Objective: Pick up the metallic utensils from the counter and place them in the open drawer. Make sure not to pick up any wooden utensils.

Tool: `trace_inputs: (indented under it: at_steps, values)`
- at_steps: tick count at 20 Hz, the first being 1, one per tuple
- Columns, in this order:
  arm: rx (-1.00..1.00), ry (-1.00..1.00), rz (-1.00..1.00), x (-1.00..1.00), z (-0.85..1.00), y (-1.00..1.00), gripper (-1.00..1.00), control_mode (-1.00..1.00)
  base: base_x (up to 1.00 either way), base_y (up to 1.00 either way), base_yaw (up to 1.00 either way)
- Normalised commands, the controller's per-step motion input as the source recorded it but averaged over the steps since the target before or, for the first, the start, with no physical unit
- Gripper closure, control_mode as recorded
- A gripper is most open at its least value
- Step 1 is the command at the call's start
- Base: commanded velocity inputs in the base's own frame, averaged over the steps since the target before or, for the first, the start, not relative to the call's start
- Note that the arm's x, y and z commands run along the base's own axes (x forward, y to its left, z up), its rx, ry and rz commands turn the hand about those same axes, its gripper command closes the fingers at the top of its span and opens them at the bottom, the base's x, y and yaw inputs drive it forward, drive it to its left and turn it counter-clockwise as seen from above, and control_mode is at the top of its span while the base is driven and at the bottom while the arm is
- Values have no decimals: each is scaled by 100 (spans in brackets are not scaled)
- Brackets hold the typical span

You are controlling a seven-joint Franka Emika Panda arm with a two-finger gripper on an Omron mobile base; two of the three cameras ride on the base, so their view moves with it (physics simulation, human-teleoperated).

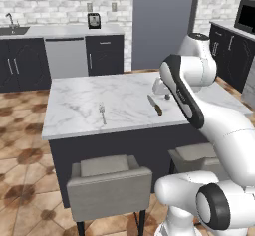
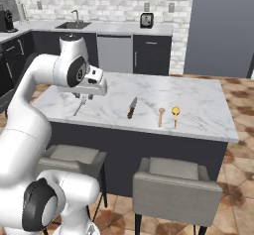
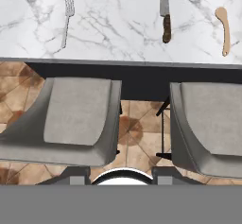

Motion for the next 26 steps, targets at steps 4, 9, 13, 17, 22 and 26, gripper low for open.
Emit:
trace_inputs:
  at_steps: [4,9,13,17,22,26]
  values:
    - [-1,3,0,10,0,9,-100,-100,0,0,0]
    - [0,10,0,17,-29,4,-100,-100,0,0,0]
    - [0,3,7,53,-35,-52,-100,-100,0,0,0]
    - [0,3,24,89,-33,-79,-100,-100,0,0,0]
    - [0,12,32,100,-14,-100,-100,-100,0,0,0]
    - [0,8,32,100,-3,-71,-100,-100,0,0,0]
